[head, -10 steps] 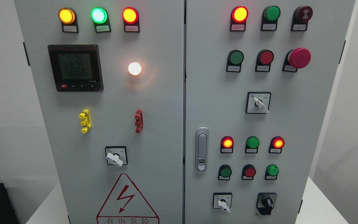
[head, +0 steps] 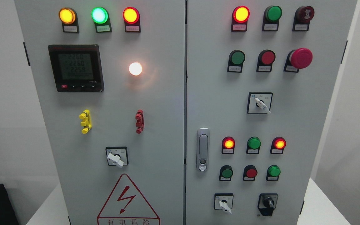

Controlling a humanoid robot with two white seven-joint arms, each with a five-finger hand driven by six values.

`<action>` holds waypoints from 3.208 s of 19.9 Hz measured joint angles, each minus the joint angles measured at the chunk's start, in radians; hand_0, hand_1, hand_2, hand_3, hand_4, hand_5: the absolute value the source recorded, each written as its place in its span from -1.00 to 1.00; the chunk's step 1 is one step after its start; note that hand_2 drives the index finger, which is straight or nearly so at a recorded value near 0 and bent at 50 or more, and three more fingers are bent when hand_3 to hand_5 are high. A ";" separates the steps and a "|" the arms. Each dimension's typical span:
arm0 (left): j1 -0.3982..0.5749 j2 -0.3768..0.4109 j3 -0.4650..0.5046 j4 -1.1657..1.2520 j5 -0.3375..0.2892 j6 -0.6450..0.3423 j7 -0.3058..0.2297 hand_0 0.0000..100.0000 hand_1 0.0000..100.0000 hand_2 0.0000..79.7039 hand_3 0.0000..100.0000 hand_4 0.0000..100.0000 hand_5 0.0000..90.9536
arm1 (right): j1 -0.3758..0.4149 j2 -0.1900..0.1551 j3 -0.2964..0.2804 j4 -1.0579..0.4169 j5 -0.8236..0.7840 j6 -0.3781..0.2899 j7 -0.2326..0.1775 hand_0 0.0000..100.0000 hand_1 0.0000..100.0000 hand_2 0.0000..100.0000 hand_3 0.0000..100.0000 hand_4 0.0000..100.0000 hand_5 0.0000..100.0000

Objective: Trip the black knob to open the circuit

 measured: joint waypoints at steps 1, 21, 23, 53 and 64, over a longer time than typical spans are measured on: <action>0.000 0.000 0.000 0.000 0.000 0.000 0.000 -0.76 -0.22 -1.00 -1.00 -1.00 -1.00 | 0.001 0.000 0.000 -0.004 -0.001 -0.012 -0.001 -0.75 -0.09 -1.00 -0.89 -1.00 -1.00; 0.000 0.000 0.000 0.000 0.000 0.000 0.000 -0.76 -0.22 -1.00 -1.00 -1.00 -1.00 | 0.118 -0.018 0.005 -0.331 -0.008 -0.319 -0.104 -0.71 0.14 -1.00 0.45 0.18 -0.38; 0.000 0.000 0.000 0.000 0.000 0.000 0.000 -0.76 -0.22 -1.00 -1.00 -1.00 -1.00 | 0.118 -0.032 0.005 -0.366 -0.008 -0.333 -0.109 -0.71 0.16 -1.00 0.52 0.27 -0.28; 0.000 0.000 0.000 0.000 0.000 0.000 0.000 -0.76 -0.22 -1.00 -1.00 -1.00 -1.00 | 0.155 -0.027 0.006 -0.848 -0.052 -0.510 -0.186 0.66 0.80 -1.00 1.00 0.78 0.50; 0.000 0.000 0.000 0.000 0.000 0.000 0.000 -0.76 -0.22 -1.00 -1.00 -1.00 -1.00 | 0.195 -0.028 0.008 -1.040 -0.054 -0.510 -0.186 0.76 0.83 -1.00 1.00 0.81 0.54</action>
